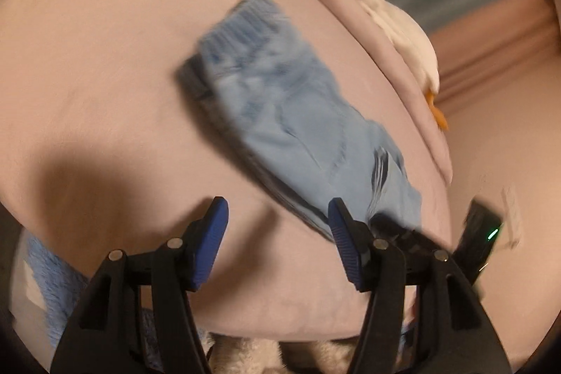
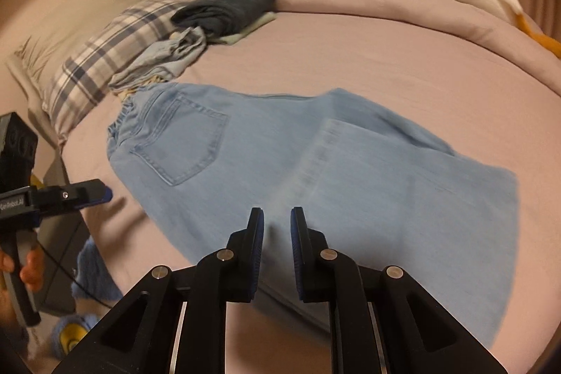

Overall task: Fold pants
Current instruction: 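Grasp the elastic waistband with the left tool and lift it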

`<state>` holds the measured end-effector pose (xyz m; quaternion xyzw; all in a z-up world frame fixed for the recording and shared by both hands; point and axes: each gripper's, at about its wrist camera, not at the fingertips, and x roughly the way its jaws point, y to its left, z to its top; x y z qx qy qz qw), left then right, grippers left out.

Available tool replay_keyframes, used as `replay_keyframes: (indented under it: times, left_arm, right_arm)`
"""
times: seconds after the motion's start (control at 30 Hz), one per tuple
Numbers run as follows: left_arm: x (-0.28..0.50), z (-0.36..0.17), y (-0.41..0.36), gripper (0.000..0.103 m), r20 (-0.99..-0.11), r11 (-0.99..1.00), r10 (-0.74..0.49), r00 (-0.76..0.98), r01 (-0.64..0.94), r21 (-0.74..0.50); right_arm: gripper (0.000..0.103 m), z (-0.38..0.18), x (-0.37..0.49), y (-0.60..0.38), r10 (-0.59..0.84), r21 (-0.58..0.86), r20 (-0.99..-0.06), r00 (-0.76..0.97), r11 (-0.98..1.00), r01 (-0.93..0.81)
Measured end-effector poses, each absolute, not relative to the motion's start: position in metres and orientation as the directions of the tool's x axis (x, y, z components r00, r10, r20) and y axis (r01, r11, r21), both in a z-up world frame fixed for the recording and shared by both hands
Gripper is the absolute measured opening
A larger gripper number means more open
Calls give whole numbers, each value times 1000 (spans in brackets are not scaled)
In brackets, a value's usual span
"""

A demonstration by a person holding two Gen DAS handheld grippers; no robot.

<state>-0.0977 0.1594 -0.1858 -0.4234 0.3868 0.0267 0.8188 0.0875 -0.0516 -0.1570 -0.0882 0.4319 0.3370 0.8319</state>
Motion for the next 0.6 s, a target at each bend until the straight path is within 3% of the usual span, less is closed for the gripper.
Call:
replay_keyframes:
  times: [0.07, 0.2, 0.4, 0.53, 0.6]
  left_arm:
    - [-88, -191, 162, 60, -650, 600, -285, 704, -398, -694]
    - [-72, -196, 177, 72, -607, 518, -281, 743, -415, -748]
    - [-54, -196, 199, 71, -583, 462, -144, 800, -467, -754]
    - [-41, -195, 208, 75, -572, 455, -125, 811, -466, -759]
    - [-35, -193, 209, 66, -591, 478, -140, 794, -469, -743]
  right_arm:
    - [15, -176, 89, -41, 441, 120, -821, 363, 755, -645]
    - [23, -173, 86, -41, 459, 139, -811, 362, 753, -643]
    - [23, -172, 87, -43, 456, 153, -815, 357, 764, -626]
    - [23, -173, 86, -40, 446, 138, -818, 365, 766, -627]
    - [23, -173, 87, -40, 446, 139, -818, 363, 766, -628]
